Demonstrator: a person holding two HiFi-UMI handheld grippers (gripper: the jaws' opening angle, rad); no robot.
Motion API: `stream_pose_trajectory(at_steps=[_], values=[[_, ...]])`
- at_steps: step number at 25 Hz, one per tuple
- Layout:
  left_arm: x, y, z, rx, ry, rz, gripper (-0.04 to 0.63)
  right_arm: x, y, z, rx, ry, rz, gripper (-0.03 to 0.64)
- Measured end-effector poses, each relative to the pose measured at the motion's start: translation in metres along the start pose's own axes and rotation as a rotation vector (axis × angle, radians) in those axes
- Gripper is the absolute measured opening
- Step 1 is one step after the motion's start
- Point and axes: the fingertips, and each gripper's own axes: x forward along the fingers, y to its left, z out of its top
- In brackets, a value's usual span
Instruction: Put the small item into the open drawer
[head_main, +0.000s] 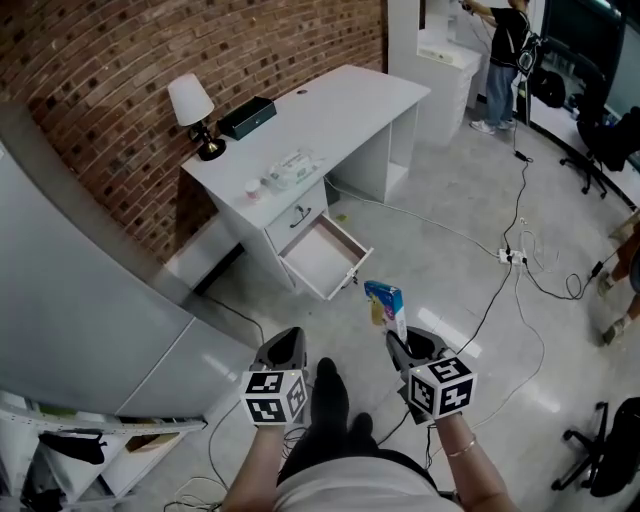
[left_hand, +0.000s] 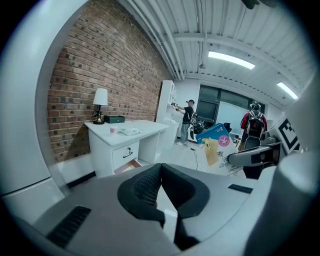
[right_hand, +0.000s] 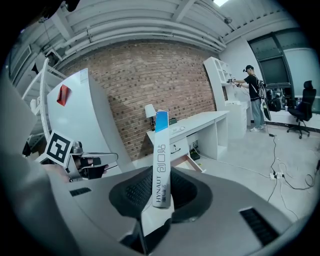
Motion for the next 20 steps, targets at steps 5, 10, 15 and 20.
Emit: stream_pose_trajectory(at_steps=[5,10,15,20], values=[[0.041,0.033,0.012,-0.015,0.019,0.014,0.021,0.049,-0.009,0.019,-0.008,0.034,0.006,0.087],[0.099,0.078,0.032,-0.046,0.024,0.024,0.021,0.118,-0.023,0.048,-0.025,0.066,0.005,0.087],[0.154,0.130,0.052,-0.058,0.059,0.014,0.021,0.196,-0.026,0.081,-0.018,0.092,0.015,0.087],[0.196,0.176,0.068,-0.066,0.081,0.010,0.021,0.258,-0.026,0.098,-0.020,0.130,0.016,0.087]])
